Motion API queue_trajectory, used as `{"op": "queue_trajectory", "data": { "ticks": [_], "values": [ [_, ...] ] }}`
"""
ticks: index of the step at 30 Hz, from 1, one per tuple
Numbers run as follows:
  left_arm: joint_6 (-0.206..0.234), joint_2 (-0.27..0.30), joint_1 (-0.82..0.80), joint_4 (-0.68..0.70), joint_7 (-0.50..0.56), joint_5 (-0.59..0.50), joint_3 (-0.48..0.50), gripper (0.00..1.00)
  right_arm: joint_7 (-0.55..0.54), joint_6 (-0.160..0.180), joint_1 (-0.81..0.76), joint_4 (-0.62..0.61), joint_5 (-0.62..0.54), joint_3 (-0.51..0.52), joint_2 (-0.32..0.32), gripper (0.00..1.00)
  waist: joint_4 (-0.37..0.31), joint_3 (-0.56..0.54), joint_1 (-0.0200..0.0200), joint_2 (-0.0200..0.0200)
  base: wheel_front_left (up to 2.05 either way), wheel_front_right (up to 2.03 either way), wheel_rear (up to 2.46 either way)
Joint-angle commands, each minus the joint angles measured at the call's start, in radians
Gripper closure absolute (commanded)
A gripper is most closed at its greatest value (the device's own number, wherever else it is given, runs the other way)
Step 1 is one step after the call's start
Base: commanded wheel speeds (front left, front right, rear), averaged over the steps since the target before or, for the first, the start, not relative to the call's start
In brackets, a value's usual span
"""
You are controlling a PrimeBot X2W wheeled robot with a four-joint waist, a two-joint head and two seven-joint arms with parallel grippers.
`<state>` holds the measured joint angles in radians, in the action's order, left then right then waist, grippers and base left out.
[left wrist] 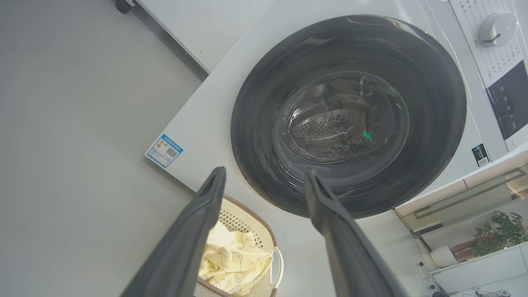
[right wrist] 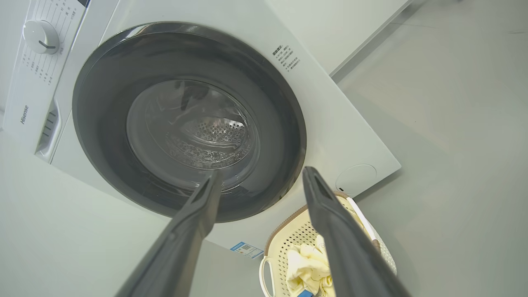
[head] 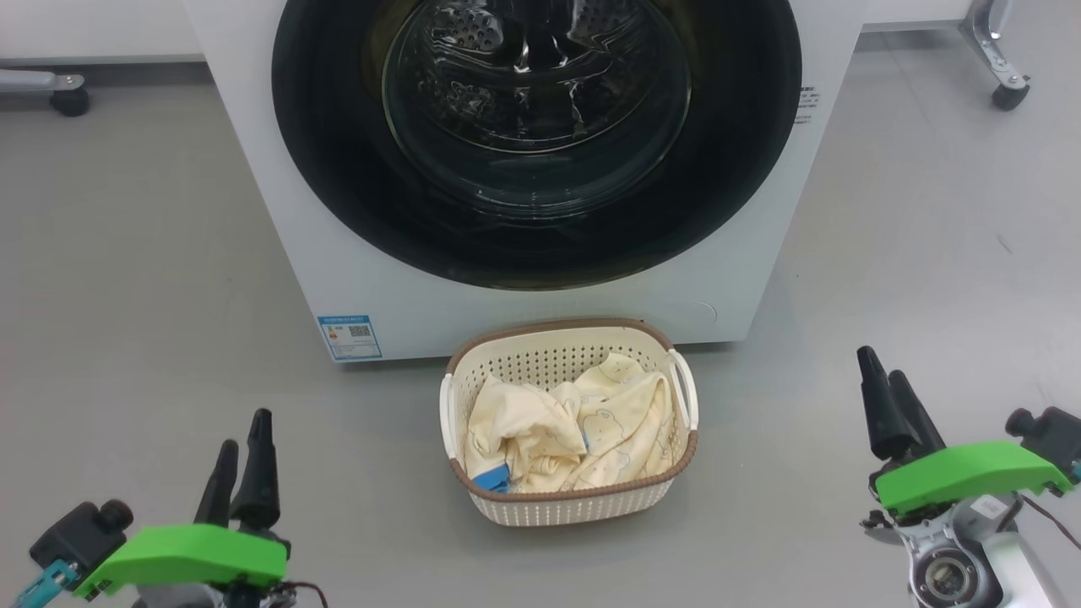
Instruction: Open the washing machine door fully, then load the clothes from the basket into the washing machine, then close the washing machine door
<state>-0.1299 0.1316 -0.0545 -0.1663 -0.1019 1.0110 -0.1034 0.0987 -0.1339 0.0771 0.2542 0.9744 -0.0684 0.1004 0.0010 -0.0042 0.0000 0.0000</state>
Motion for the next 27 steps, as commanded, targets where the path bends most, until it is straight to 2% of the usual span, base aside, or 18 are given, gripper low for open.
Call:
{"op": "queue_trajectory", "data": {
  "ticks": [1,6,27],
  "values": [
    [0.000,0.027,-0.054,0.041,-0.016,-0.035,0.018,0.00,0.020,0.002,0.069,-0.041,-0.031,-0.014,0.026,0.00,0.000,0.000,0.0000,0.0000,0.00,0.00,0.00],
    [-0.001,0.037,-0.055,0.047,-0.033,-0.141,0.010,0.00,0.038,0.002,0.075,-0.040,-0.108,-0.026,0.026,0.00,0.001,0.002,0.0000,0.0000,0.00,0.00,0.00],
    [-0.001,0.064,-0.071,0.049,-0.096,-0.464,-0.021,0.00,0.065,0.003,0.098,-0.004,-0.368,-0.063,0.030,0.00,0.002,0.023,0.0000,0.0000,0.00,0.00,0.00]
  ]
}}
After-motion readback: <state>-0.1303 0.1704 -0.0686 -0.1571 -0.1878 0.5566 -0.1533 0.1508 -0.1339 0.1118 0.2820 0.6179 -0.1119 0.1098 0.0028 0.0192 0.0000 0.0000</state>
